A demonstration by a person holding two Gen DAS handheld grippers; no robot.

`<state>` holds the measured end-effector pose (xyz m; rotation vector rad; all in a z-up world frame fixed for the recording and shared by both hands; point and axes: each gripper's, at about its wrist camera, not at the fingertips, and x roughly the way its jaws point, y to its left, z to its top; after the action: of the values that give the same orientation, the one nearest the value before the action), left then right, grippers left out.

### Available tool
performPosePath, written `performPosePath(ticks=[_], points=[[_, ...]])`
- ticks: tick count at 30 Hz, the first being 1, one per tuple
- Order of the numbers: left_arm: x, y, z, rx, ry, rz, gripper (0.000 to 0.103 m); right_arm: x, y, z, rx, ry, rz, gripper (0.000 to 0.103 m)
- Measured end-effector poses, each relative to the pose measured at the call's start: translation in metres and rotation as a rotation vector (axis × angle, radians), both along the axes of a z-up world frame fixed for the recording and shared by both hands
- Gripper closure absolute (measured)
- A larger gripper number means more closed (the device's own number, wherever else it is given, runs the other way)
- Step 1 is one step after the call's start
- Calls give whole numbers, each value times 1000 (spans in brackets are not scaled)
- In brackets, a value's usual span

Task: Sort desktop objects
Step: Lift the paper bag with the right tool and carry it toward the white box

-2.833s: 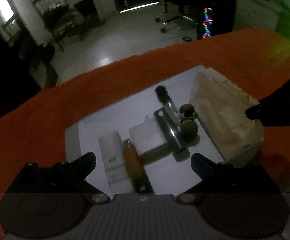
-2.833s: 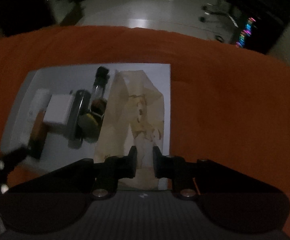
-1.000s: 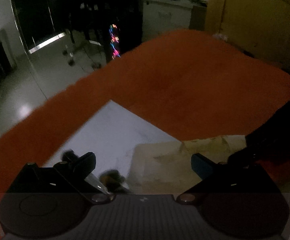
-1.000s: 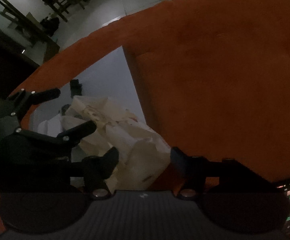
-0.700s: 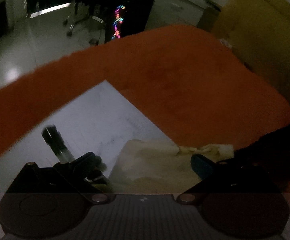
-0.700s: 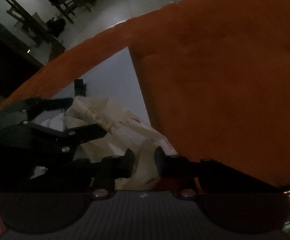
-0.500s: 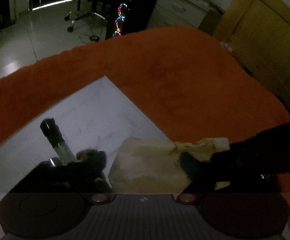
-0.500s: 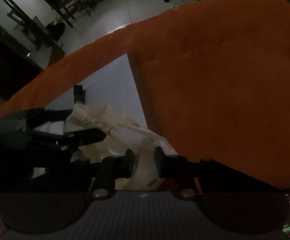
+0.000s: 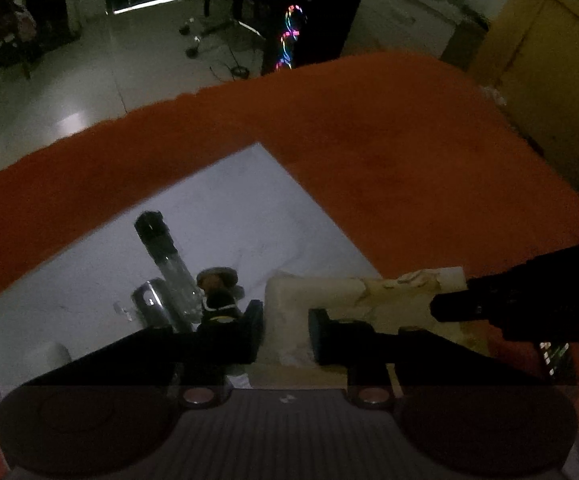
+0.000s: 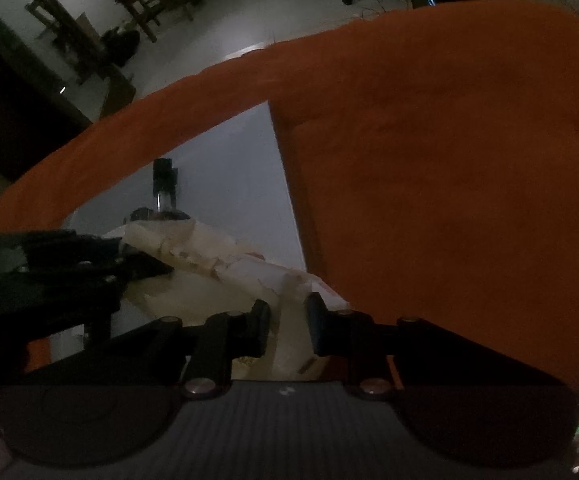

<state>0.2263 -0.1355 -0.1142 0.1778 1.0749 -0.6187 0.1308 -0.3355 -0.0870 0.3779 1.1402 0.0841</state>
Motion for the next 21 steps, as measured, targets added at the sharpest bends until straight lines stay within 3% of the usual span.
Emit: performPosePath(ticks=[11, 21], points=[[-23, 14, 75, -58, -73, 88, 85, -19, 8, 74, -20, -120, -11, 86], [-94, 44, 144, -65, -127, 167, 85, -70, 36, 138, -29, -193, 29, 86]])
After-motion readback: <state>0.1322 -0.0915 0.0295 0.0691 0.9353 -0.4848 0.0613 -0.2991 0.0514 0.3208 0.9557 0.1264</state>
